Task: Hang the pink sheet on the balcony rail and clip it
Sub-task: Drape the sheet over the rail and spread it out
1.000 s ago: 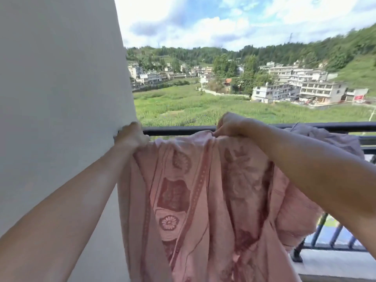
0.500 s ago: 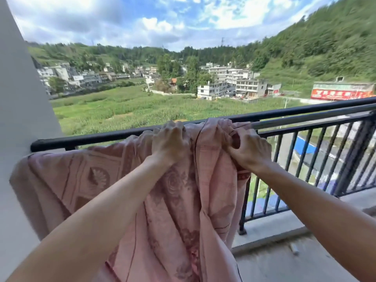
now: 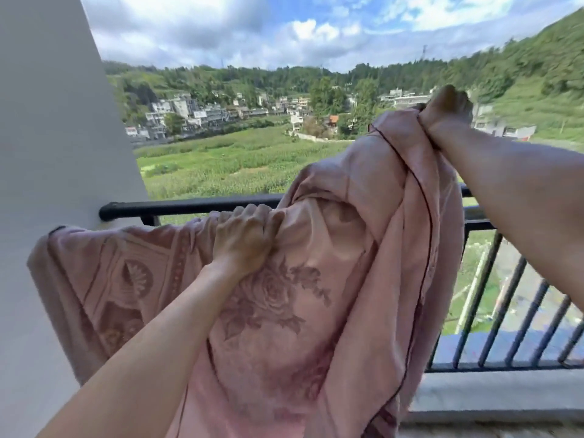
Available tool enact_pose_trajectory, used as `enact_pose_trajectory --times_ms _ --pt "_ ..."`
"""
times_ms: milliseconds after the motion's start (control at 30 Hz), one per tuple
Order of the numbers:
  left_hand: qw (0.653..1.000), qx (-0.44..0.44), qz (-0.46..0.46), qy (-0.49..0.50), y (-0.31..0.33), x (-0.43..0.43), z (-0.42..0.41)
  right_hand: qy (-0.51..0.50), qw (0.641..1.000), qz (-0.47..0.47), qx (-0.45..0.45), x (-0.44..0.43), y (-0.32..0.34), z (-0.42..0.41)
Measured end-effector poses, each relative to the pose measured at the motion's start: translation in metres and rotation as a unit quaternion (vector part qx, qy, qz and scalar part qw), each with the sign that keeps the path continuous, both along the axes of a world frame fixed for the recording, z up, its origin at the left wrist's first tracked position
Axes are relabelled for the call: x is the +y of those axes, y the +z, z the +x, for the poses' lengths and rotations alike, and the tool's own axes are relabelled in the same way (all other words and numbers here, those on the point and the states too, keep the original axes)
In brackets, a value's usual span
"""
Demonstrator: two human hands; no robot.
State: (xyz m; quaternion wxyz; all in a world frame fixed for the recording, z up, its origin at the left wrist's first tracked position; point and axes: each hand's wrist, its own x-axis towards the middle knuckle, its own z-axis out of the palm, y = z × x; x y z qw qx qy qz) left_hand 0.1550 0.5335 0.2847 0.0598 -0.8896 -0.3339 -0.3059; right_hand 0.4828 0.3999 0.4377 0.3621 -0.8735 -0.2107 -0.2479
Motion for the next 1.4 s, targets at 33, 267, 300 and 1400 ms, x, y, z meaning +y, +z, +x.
enact_pose_trajectory --times_ms 33,267,300,1400 --pt "1.000 0.001 -0.001 0.011 0.000 0.000 0.000 0.006 1.000 -0.024 0.017 0.003 -0.010 0.010" --pt "0.998 0.013 0.008 0.062 0.008 -0.013 0.000 0.194 0.911 -0.339 0.130 0.001 -0.088 -0.004" --pt "0.997 0.017 0.017 0.069 0.009 -0.013 -0.002 0.211 0.924 -0.305 0.095 -0.008 -0.086 -0.016" --pt "0.963 -0.048 0.126 -0.235 0.026 -0.130 0.140 0.066 0.961 -0.238 -0.125 -0.224 -0.129 -0.003"
